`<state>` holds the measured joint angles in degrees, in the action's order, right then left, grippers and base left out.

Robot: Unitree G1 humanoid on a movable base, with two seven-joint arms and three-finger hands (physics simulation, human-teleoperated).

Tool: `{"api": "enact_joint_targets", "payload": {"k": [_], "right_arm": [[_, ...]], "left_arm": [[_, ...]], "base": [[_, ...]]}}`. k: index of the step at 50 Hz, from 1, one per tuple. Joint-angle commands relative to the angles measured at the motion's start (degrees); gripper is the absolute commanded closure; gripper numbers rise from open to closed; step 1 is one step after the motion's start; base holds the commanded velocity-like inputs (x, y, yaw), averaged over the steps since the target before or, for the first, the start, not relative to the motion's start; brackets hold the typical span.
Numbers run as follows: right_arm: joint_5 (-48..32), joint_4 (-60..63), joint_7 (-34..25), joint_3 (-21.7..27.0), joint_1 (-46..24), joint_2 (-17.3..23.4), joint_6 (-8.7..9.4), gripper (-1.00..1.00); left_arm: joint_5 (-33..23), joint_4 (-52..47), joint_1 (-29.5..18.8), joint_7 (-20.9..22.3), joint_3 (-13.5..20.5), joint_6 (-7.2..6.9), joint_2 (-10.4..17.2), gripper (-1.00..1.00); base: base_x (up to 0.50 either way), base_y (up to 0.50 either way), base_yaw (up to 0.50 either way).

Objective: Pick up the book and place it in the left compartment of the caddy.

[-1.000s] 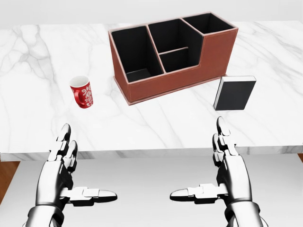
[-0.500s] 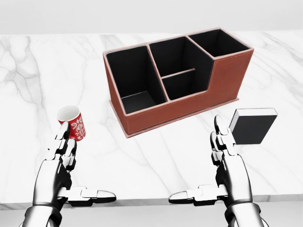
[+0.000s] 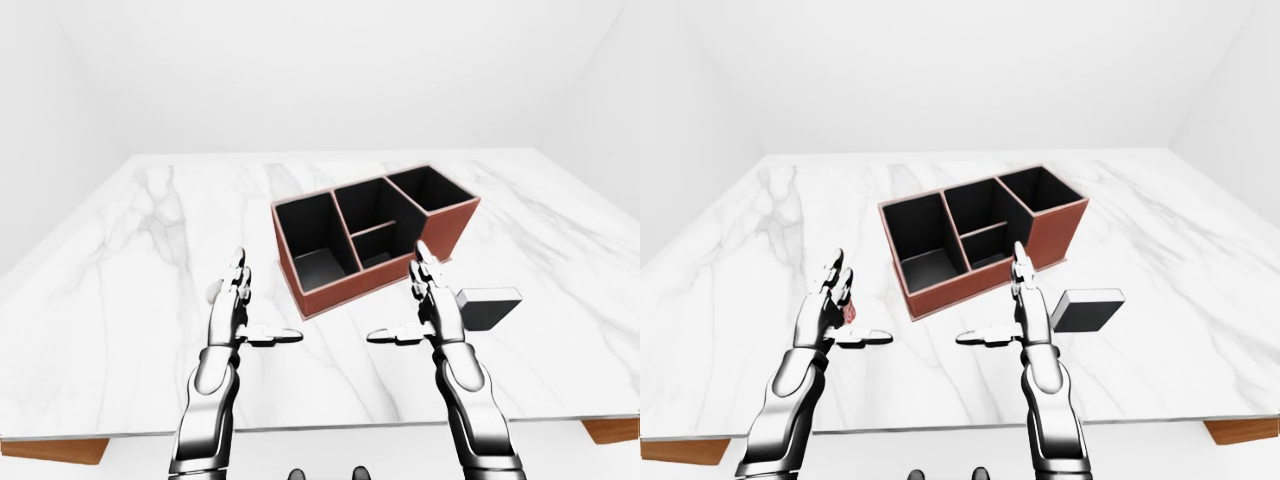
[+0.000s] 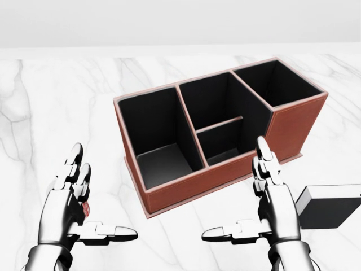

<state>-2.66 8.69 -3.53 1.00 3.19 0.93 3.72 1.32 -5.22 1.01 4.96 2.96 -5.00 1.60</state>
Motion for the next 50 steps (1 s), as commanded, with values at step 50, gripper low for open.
{"api": "enact_joint_targets", "payload": {"k": [50], "right_arm": [[-67.06,21.11,-36.47,20.31,-13.16,21.81,1.28,-1.0]], "left_arm": [[7.11,-8.16,-2.4,3.44,7.6,0.0,3.21,-1.0]], "base": [[0.04,0.0,0.0]]}}
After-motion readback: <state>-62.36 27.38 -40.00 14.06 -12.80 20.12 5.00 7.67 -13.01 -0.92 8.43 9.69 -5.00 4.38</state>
